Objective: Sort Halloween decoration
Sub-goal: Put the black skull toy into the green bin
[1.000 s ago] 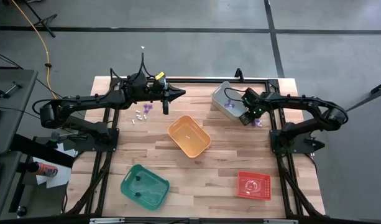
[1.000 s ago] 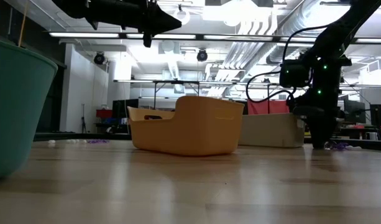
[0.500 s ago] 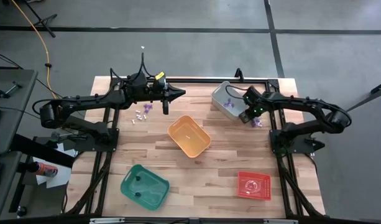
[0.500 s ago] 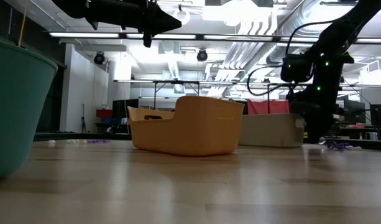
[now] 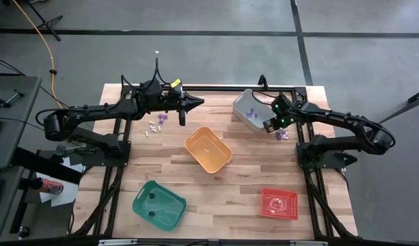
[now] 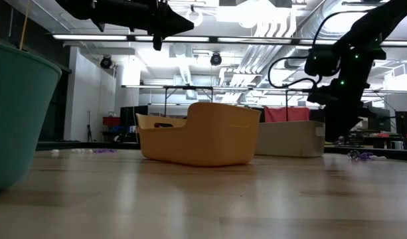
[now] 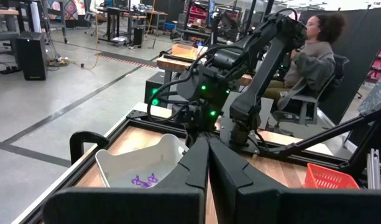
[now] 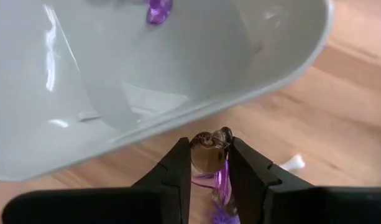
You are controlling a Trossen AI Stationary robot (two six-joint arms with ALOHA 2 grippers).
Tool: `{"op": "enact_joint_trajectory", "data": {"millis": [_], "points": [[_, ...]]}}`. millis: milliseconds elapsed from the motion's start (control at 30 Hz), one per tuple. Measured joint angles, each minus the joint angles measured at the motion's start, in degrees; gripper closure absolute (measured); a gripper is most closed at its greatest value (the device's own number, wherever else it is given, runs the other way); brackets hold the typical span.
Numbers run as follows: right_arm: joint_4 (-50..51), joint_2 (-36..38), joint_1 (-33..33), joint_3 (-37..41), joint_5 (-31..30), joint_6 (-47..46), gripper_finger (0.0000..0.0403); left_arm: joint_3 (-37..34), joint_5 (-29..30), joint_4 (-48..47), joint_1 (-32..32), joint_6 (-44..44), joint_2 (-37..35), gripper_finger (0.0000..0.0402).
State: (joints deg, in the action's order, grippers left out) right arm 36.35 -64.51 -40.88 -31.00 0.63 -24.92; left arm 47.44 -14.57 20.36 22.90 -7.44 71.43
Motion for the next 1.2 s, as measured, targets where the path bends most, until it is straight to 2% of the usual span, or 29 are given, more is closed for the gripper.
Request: {"op": "enact_joint_trajectory", "data": {"millis": [367, 733, 1200], "points": [[2.46, -0.75, -0.02, 0.0, -1.57, -6.54, 0.0328, 0.0, 0.0, -0.01, 0.0, -0.04, 0.0, 0.0401], [2.17, -5.43, 0.0, 0.0, -3.68, -6.8, 0.0277, 0.0, -0.01, -0.07, -0.01, -1.46, 0.0, 0.0401], [-2.57, -6.05, -0.02, 0.0, -6.52, -7.48, 0.0274, 0.0, 0.0, -0.09, -0.02, -1.46, 0.01, 0.0401]]}}
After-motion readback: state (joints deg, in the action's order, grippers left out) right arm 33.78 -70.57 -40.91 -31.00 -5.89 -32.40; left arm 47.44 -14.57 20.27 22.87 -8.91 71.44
